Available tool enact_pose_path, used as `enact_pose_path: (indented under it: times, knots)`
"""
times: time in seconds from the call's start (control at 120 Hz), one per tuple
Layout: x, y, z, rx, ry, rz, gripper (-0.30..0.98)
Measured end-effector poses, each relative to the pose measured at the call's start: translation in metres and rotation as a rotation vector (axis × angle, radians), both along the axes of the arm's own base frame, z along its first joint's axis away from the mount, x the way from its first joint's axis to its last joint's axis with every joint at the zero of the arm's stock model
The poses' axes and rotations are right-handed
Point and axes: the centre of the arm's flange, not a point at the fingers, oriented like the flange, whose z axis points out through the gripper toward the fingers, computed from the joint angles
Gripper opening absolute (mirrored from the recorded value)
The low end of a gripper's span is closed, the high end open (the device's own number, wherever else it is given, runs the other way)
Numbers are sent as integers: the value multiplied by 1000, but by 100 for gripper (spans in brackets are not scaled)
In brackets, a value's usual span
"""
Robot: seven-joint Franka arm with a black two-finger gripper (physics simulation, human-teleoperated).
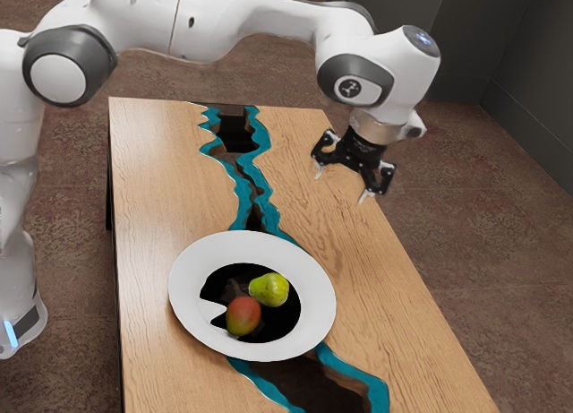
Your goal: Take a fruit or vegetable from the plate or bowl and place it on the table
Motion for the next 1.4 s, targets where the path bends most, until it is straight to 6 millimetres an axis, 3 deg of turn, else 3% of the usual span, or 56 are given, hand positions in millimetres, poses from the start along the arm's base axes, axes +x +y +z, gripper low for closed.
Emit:
enact_pose_path:
  times: [0.133, 0.192, 0.275, 0.35, 0.433, 0.492, 0.558, 0.642, 0.733, 0.817, 0.908, 0.983, 1.183, 1.4]
  knots:
    - [-6, 13, 25, 13, -9, -293, 69]
    - [-33, 14, 34, -2, -3, -420, 69]
    - [-68, 15, 30, -18, 16, -577, 69]
    - [-83, -3, 14, -36, 36, -723, 69]
    - [-78, -5, -5, -67, 51, -856, 69]
    - [-80, -17, -3, -86, 33, -956, 69]
    - [-92, -45, 5, -93, 10, -1085, 69]
    - [-126, -63, 13, -97, -14, -1195, 69]
    - [-178, -54, 6, -108, -25, -1237, 69]
    - [-198, -69, -5, -126, -32, -1306, 69]
    - [-218, -87, -30, -143, -25, -1365, 69]
    - [-221, -96, -45, -163, -29, -1404, 69]
    - [-201, -99, -67, -193, -60, -1463, 69]
    - [-183, -79, -96, -233, -51, -1458, 69]
